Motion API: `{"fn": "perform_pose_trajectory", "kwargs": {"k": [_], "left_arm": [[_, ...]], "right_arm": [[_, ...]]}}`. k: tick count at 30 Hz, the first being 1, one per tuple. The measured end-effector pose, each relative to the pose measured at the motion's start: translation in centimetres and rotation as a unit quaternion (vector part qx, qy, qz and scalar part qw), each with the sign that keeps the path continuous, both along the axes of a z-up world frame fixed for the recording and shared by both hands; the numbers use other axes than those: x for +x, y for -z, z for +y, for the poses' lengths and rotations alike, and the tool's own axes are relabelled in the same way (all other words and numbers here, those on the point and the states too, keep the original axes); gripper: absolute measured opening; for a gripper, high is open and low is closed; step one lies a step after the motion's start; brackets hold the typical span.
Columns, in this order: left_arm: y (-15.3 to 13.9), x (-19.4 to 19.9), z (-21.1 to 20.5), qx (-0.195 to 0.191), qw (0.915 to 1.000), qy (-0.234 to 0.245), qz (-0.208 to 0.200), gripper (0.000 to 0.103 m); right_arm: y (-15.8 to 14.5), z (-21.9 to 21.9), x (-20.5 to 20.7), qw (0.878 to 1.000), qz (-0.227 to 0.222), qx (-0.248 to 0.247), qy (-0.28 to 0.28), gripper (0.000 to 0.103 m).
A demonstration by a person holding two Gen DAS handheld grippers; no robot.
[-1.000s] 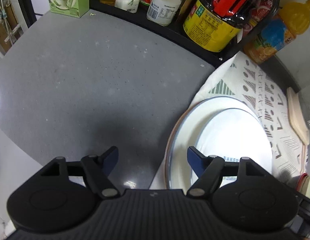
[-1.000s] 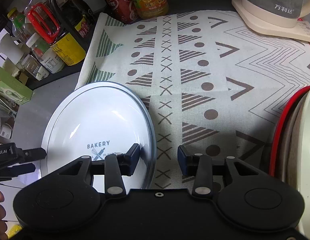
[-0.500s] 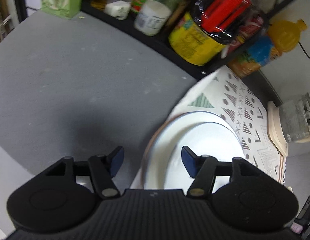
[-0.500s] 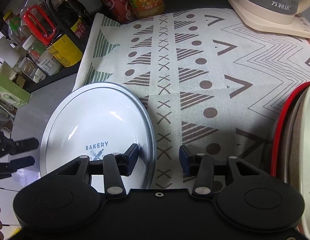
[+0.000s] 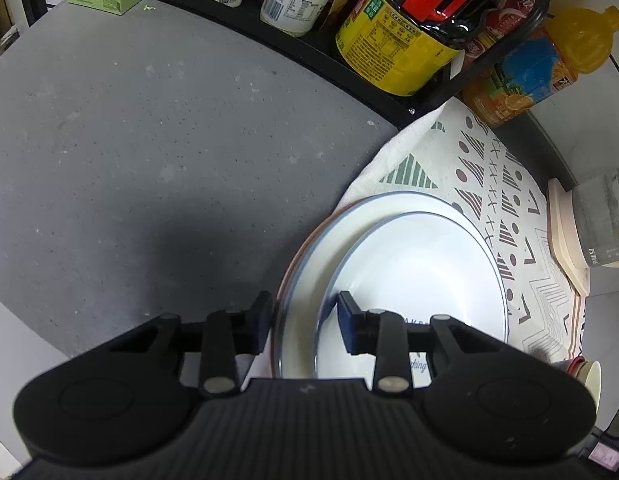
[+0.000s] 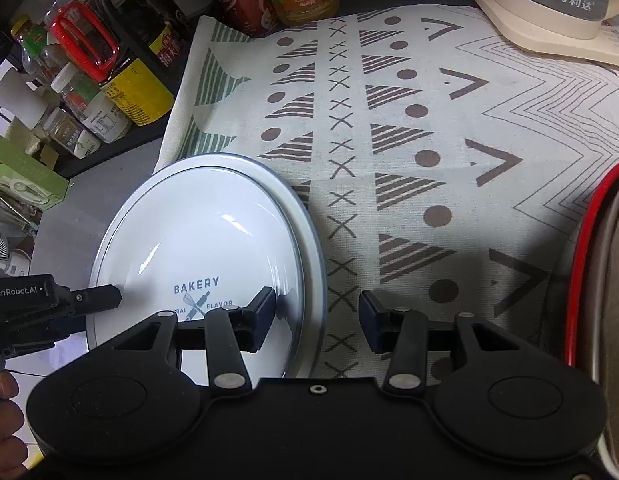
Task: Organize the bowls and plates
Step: 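Open both grippers to release the 'BAKERY' plate onto the stack, then move both open grippers to the rim of the nested red and green bowls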
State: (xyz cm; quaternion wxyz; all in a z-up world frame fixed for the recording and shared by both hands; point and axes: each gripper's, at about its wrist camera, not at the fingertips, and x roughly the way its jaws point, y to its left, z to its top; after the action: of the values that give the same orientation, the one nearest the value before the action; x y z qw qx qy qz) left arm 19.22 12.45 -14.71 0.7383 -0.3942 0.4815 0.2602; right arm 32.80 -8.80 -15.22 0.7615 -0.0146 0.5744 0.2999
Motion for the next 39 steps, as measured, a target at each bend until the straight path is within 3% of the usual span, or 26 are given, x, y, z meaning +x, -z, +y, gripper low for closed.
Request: {"fn": "perform_pose_trajectory", "kwargs": {"k": [8,11,15,17,19,21,22,28,35,39], "left_arm": [[-0.1,0.6,0.4,-0.004,0.9999,0.002,0.016,0.034],[-1.8,0.6,0.1,0.024,0.9996,-0.001,0.012,0.045],[-4.0,1.2,-0.7,0.052,0.9985,0.015,-0.007,0.076],[-4.9,1.6,-1.2,0.065,0.9974,0.028,-0.012,0.083],[-5.3,2.2,-1.7,0.071,0.9968,0.035,-0.008,0.083],[-5.6,2.5,-2.2,0.077,0.9963,0.036,0.003,0.083],[-5.8,2.7,-2.5,0.079,0.9960,0.040,0.005,0.083],[-7.1,3.5,-4.5,0.092,0.9947,0.047,0.006,0.083],[-8.8,4.9,-7.7,0.104,0.9914,0.076,-0.020,0.102],[-9.5,5.8,-9.6,0.112,0.9894,0.087,-0.033,0.103]], "right_arm": [[0.4,-0.2,0.2,1.000,0.009,0.006,0.003,0.049],[-0.6,-0.2,0.2,1.000,-0.014,-0.003,-0.003,0.055],[-2.3,-1.3,0.5,0.999,-0.023,0.038,0.001,0.073],[-3.4,-2.0,0.5,0.998,-0.038,0.048,0.005,0.079],[-4.5,-2.6,0.4,0.997,-0.058,0.058,0.009,0.084],[-5.7,-3.4,0.3,0.994,-0.075,0.077,0.013,0.100],[-6.3,-3.7,0.3,0.993,-0.085,0.084,0.016,0.103],[-9.3,-6.2,0.6,0.984,-0.129,0.120,0.029,0.103],[-10.2,-10.3,1.4,0.976,-0.154,0.133,0.076,0.103],[-10.2,-12.7,1.5,0.972,-0.170,0.129,0.102,0.103]]}}
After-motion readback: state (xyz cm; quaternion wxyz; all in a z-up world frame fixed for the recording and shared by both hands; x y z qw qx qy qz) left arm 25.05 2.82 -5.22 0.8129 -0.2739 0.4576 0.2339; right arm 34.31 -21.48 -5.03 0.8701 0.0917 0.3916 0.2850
